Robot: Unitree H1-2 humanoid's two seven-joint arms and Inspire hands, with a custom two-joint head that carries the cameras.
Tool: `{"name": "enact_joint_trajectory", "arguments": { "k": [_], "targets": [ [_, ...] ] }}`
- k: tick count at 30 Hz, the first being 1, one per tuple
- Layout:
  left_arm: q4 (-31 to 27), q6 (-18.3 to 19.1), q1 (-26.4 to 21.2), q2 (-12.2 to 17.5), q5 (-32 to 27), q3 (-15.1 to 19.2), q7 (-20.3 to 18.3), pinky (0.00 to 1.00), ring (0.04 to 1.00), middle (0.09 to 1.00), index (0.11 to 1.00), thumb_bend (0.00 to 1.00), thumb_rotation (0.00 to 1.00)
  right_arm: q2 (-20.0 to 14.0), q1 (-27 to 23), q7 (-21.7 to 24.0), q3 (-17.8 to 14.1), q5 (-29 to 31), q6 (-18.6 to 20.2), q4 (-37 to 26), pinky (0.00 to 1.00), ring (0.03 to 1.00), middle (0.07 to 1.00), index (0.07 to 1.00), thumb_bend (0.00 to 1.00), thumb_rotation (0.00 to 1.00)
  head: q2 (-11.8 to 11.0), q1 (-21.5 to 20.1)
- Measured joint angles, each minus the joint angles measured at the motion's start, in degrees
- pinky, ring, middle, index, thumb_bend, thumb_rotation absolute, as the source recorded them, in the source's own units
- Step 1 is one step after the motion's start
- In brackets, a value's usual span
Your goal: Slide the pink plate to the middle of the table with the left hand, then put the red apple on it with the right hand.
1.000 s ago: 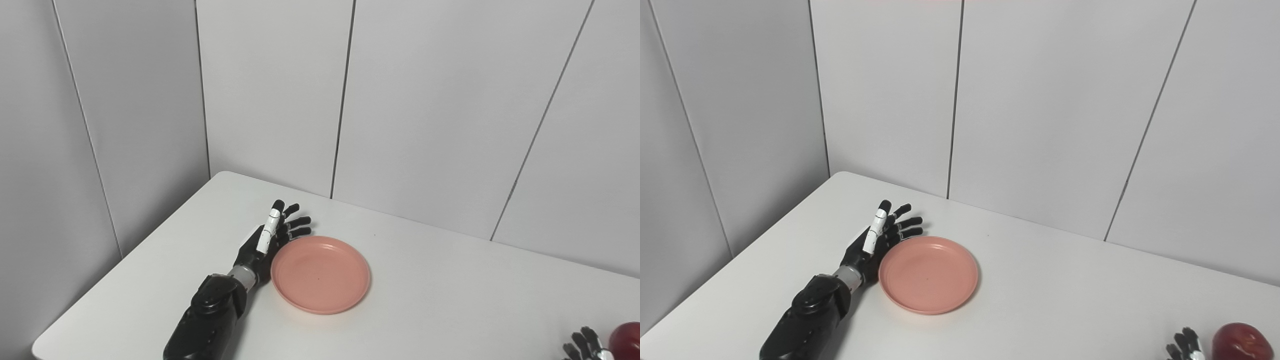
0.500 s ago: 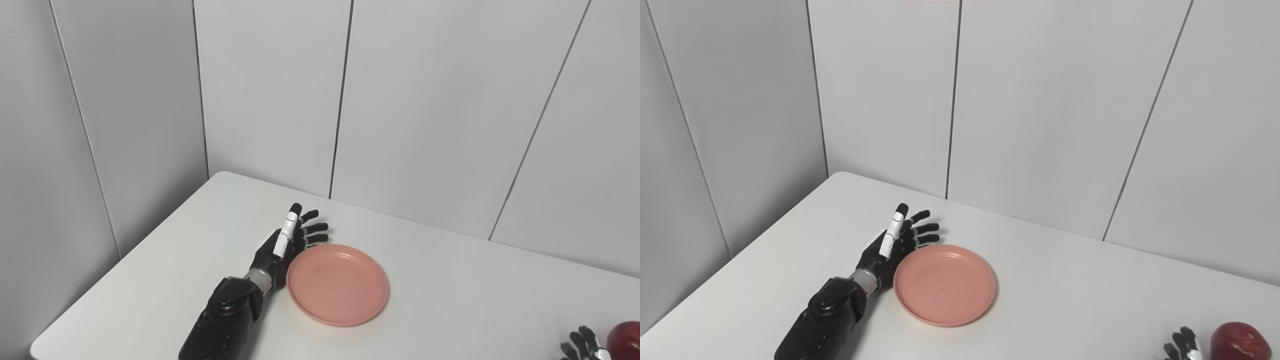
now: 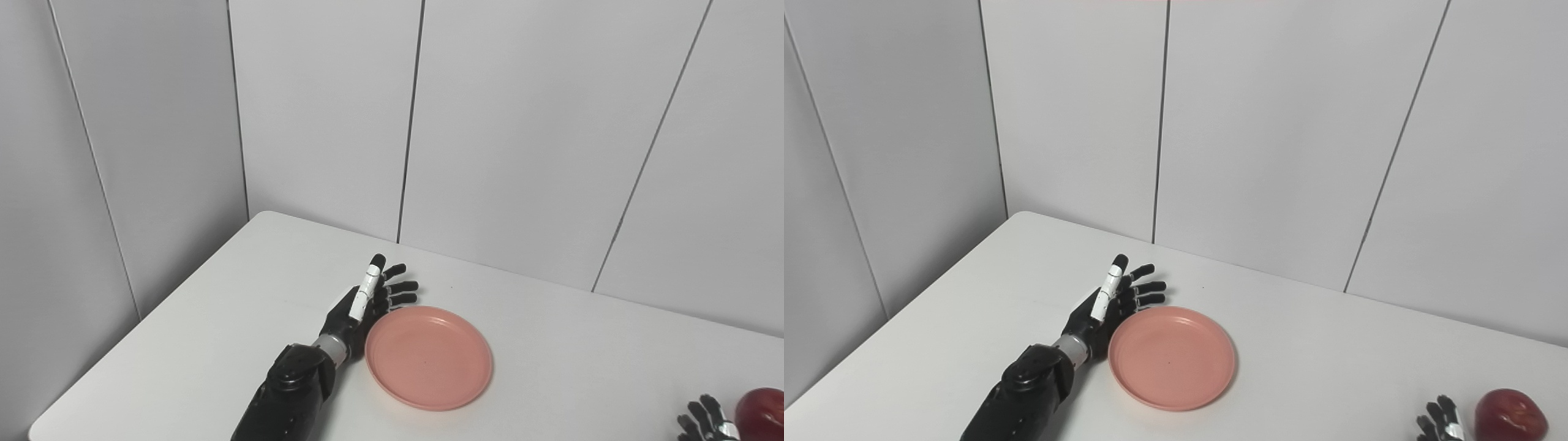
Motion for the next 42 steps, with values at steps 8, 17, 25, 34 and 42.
{"name": "enact_joint_trajectory", "arguments": {
  "k": [8, 17, 25, 34, 42],
  "targets": [
    [-0.1, 0.0, -0.1, -2.1, 0.0, 0.0, 0.2, 0.73, 0.77, 0.781, 0.863, 0.77, 1.0, 0.1, 0.0, -0.8, 0.2, -0.1, 0.0, -0.1, 0.94, 0.946, 0.956, 0.961, 0.76, 1.0, 0.3, -0.7],
    [0.0, 0.0, -0.3, -4.0, 0.5, -0.5, 1.1, 0.76, 0.791, 0.801, 0.88, 0.76, 1.0, 0.2, 0.0, -1.2, 0.6, -0.1, 0.1, -0.2, 0.94, 0.949, 0.964, 0.964, 0.77, 1.0, 0.6, -1.6],
    [-0.1, 0.0, -0.2, -5.1, 1.4, -1.0, 1.3, 0.75, 0.777, 0.776, 0.872, 0.74, 1.0, 0.6, 0.0, -1.7, 0.9, -0.3, 0.1, -0.3, 0.93, 0.943, 0.956, 0.953, 0.76, 1.0, 0.9, -2.2],
    [0.0, -0.2, -0.3, -5.8, 2.2, -1.2, 1.9, 0.75, 0.782, 0.787, 0.872, 0.74, 1.0, 0.8, -0.1, -1.8, 1.1, -1.1, 0.1, -0.3, 0.93, 0.942, 0.959, 0.958, 0.76, 1.0, 1.1, -2.6],
    [-0.1, -0.2, -0.3, -6.8, 2.7, -1.7, 2.0, 0.78, 0.794, 0.797, 0.877, 0.74, 1.0, 1.2, -0.1, -1.8, 1.3, -1.4, 0.1, -0.4, 0.93, 0.941, 0.954, 0.954, 0.78, 1.0, 1.2, -3.4]
  ]
}}
